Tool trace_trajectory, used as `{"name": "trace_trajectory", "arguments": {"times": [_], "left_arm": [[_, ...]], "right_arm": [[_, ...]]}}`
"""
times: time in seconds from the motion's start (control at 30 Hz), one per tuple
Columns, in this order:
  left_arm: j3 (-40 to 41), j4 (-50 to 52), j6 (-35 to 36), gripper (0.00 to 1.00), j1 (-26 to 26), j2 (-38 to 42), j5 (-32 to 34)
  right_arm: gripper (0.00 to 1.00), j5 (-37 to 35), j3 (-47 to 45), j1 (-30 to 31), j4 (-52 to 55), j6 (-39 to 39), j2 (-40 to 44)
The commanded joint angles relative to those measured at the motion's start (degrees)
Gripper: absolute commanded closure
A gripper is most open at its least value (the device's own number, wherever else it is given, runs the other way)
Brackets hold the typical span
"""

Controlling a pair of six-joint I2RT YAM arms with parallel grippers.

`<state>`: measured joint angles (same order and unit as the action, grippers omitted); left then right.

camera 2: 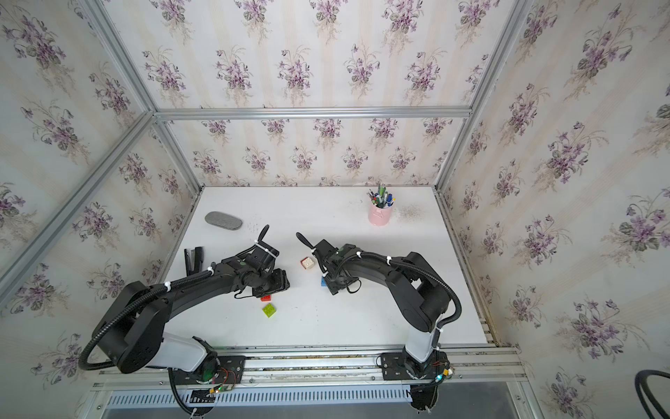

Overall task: Assemble the letter y with lego
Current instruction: Adjust the lego brick at the center of the board, then pick up the lego brick from the center of the board.

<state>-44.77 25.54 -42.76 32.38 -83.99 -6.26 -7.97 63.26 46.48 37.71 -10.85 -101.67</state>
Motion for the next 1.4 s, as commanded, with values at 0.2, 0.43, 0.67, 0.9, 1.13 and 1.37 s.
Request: {"name": "trace_trajectory", "arguments": {"times": [0.2, 0.43, 0.67, 0.9, 1.13, 1.37], "left_arm": [[-1.2, 0.1, 0.3, 0.33, 0.0, -0.4, -0.5], [-2.2, 0.1, 2.2, 0.33, 0.7, 1.7, -1.1], [-1.9, 0.1, 2.3, 0.33, 0.8, 1.5, -1.0], [-1.7, -0.1, 2.2, 0.33, 0.8, 1.4, -0.8], [-1.6, -0.2, 2.2, 0.33, 0.8, 0.4, -0.9], [-2.0, -0.4, 2.3, 0.33, 0.8, 0.0, -1.0]], "right_arm": [[0.38, 7.5, 0.6, -4.9, -1.7, -7.7, 4.9], [0.39, 8.6, 1.7, -8.0, -2.2, -15.3, 1.1], [0.44, 7.6, 2.9, -8.9, -3.1, -18.0, -1.1], [0.55, 6.5, 3.6, -9.5, -2.4, -18.0, -3.1], [0.64, 6.3, 2.5, -10.0, -2.9, -18.0, -2.9], [0.72, 6.6, 2.3, -10.0, -2.5, -17.7, -1.8]]}}
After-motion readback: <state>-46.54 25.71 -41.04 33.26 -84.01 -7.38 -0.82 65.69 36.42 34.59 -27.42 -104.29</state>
